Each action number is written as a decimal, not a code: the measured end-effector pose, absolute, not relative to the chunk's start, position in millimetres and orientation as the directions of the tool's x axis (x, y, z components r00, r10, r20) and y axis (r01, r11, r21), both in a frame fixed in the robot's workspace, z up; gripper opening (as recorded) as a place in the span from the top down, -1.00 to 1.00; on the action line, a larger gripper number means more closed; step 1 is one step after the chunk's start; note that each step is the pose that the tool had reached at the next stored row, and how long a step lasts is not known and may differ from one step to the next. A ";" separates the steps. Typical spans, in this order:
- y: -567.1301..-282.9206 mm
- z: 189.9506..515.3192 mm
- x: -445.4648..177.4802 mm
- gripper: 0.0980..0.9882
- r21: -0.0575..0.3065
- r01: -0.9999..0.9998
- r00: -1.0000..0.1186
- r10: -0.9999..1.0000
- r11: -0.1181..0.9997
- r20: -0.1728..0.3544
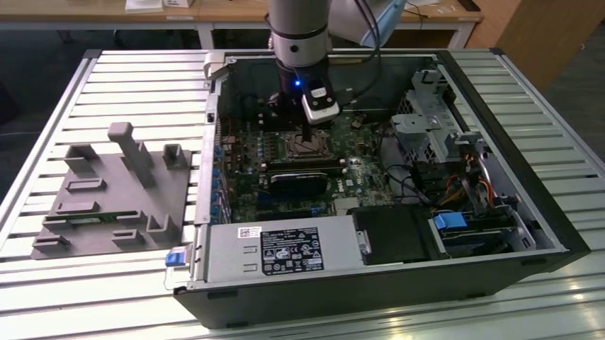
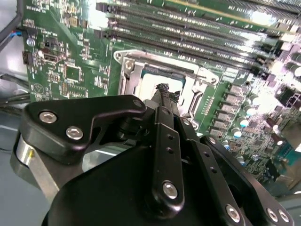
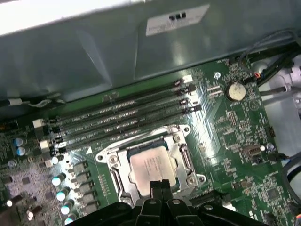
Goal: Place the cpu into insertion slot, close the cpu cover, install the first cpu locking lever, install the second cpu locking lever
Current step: 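Install the second cpu locking lever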
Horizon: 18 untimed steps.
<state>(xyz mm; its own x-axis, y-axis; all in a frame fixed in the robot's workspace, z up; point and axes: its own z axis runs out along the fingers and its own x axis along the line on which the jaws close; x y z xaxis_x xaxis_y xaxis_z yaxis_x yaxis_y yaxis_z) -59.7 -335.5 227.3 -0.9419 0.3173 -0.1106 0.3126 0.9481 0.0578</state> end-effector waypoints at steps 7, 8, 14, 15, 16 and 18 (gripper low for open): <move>-345.4 227.4 -59.7 0.99 0.058 0.313 -0.942 0.317 0.948 -0.111; -345.9 227.5 -59.7 0.99 0.058 0.313 -0.942 0.317 0.948 -0.111; -346.5 237.3 -59.7 0.99 0.058 0.313 -0.942 0.317 0.948 -0.110; -346.6 239.3 -59.7 0.99 0.058 0.313 -0.942 0.317 0.948 -0.110; -346.9 240.6 -59.7 0.99 0.058 0.313 -0.942 0.317 0.948 -0.110; -347.9 241.4 -59.7 0.99 0.059 0.313 -0.942 0.317 0.948 -0.110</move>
<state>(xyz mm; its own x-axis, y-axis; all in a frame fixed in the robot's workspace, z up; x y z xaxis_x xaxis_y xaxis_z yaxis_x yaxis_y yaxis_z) -59.7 -347.9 241.4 -0.9419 0.3173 -0.1105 0.3126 0.9481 0.0585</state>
